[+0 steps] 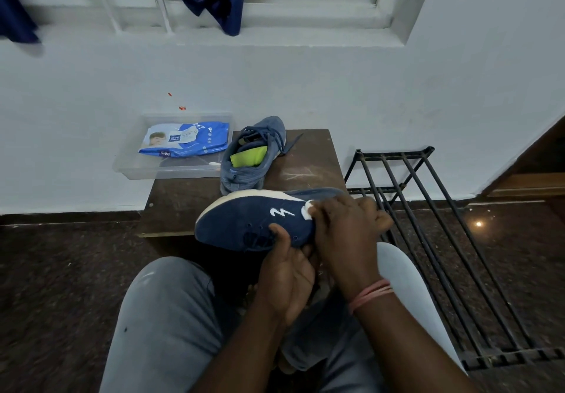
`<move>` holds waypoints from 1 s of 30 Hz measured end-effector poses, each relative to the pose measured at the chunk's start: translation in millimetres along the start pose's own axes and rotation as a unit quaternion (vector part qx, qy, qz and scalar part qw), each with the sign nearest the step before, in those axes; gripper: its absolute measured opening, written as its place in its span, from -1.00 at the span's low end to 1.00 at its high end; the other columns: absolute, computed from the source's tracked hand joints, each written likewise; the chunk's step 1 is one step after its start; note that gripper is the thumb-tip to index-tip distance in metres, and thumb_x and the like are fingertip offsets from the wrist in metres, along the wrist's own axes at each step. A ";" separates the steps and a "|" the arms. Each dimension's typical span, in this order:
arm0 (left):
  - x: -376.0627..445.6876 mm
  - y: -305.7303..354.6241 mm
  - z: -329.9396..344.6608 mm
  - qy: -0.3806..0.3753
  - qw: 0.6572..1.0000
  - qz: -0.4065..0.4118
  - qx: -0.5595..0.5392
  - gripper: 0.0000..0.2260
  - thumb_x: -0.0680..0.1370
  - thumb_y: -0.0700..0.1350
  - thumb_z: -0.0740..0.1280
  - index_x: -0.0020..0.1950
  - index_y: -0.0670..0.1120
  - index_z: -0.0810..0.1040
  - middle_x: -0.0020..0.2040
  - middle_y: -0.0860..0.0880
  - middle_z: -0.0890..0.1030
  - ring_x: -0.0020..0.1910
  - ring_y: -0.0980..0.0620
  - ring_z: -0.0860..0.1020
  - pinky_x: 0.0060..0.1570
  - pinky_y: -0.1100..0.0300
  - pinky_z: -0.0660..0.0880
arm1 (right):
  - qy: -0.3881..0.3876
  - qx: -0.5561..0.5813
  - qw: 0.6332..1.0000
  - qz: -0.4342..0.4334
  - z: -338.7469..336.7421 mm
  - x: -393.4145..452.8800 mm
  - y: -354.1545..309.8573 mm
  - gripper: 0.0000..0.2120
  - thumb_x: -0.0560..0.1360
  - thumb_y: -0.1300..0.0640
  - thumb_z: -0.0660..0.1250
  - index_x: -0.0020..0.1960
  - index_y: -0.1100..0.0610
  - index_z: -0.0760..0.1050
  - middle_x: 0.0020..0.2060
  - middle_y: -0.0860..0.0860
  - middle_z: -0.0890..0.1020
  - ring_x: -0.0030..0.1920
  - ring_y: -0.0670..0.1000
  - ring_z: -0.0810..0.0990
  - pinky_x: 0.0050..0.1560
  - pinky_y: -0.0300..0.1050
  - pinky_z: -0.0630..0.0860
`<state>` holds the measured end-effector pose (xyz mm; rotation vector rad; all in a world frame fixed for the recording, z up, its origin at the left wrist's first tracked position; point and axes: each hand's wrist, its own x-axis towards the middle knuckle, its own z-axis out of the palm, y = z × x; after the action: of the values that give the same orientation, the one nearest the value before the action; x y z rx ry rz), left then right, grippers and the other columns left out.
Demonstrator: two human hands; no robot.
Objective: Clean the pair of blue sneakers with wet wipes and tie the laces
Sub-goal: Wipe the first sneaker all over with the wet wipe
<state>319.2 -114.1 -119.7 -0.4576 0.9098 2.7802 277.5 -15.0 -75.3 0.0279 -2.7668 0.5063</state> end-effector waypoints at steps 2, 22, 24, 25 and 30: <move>-1.4 1.8 -2.6 -0.005 1.000 -0.015 -0.012 -0.35 0.65 0.29 -0.01 0.55 -0.13 0.35 0.46 -0.22 0.48 0.46 -0.17 0.46 0.44 -0.11 0.41 | -0.029 0.044 0.998 -0.044 1.7 -7.9 -11.7 -0.79 0.56 -0.05 0.22 -0.10 -0.08 0.62 -0.08 -0.11 0.61 0.00 0.05 0.46 0.00 -0.03 0.20; -3.8 3.2 -2.4 0.001 0.994 -0.065 -0.087 -0.32 0.62 0.35 0.06 0.48 -0.14 0.45 0.38 -0.24 0.56 0.36 -0.21 0.54 0.45 -0.13 0.35 | -0.021 -0.019 0.999 -0.031 12.4 -24.3 -40.5 -0.84 0.48 -0.03 0.28 -0.07 -0.05 0.63 -0.09 -0.05 0.59 0.00 0.08 0.49 -0.04 0.13 0.45; -4.9 2.6 -4.9 0.002 0.993 -0.063 -0.099 -0.33 0.64 0.32 0.06 0.50 -0.15 0.42 0.39 -0.24 0.55 0.38 -0.21 0.53 0.47 -0.13 0.33 | -0.028 -0.027 0.996 -0.086 14.6 -29.4 -39.6 -0.90 0.49 0.00 0.36 -0.06 -0.05 0.63 -0.11 -0.05 0.60 -0.02 0.08 0.50 -0.04 0.12 0.43; -4.5 2.0 -5.4 0.004 0.993 -0.059 -0.098 -0.34 0.64 0.31 0.05 0.50 -0.16 0.42 0.40 -0.24 0.55 0.39 -0.20 0.52 0.46 -0.12 0.33 | -0.026 -0.030 0.993 -0.114 13.7 -26.0 -35.8 -0.92 0.49 0.00 0.37 -0.08 -0.04 0.64 -0.13 -0.06 0.60 -0.03 0.07 0.50 -0.04 0.11 0.41; 1.7 3.2 8.2 0.036 0.994 0.012 -0.106 -0.43 0.69 0.21 0.06 0.48 -0.19 0.45 0.39 -0.22 0.56 0.36 -0.13 0.55 0.33 -0.04 0.51 | 0.030 -0.049 0.994 -0.088 1.4 10.4 -4.3 -0.85 0.55 -0.06 0.32 -0.13 -0.07 0.61 -0.12 -0.11 0.62 -0.02 0.05 0.46 0.02 0.06 0.24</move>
<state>314.9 -111.6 -112.3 -0.5849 0.6397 2.9133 267.5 -19.1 -71.7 0.2272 -2.6940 0.3189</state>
